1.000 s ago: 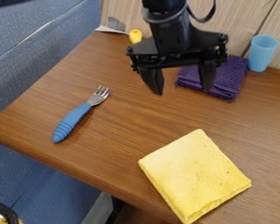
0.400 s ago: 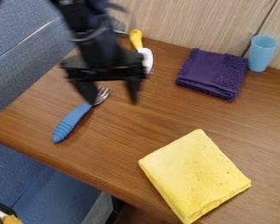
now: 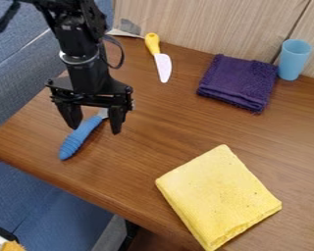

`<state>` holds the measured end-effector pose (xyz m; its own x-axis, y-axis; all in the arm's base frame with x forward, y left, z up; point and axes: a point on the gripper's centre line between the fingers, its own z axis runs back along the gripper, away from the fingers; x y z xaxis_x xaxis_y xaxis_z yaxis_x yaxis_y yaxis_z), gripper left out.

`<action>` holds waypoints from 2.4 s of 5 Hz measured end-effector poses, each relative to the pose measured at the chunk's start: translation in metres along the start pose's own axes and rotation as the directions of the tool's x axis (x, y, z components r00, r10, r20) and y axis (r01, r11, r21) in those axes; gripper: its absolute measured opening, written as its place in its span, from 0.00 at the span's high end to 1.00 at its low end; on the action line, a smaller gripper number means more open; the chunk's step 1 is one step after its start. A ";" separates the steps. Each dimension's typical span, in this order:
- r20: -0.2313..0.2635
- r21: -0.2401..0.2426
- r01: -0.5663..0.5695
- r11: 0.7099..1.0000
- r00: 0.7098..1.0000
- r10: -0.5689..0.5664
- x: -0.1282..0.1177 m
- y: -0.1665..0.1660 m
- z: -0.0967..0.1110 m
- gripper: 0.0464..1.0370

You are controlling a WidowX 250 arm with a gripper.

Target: Pick up the blue fork and place it below the blue towel

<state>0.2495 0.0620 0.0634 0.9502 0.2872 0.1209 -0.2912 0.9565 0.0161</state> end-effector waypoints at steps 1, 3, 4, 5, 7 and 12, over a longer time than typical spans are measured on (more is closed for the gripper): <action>-0.045 0.108 0.012 0.994 0.999 -0.008 0.003 0.010 -0.016 0.04; -0.033 0.155 -0.068 0.986 0.997 0.074 0.002 0.028 -0.018 0.04; -0.053 0.153 -0.097 0.984 0.993 0.106 0.001 0.032 -0.029 0.08; -0.064 0.118 -0.130 0.985 0.988 0.138 0.001 0.035 -0.038 0.35; -0.051 0.101 -0.114 0.988 0.991 0.120 0.007 0.031 -0.041 0.60; 0.045 0.025 -0.841 0.541 0.542 0.839 -0.003 -0.078 0.042 0.60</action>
<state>0.2645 -0.0159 0.1034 0.2653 0.9562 0.1234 -0.9591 0.2749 -0.0684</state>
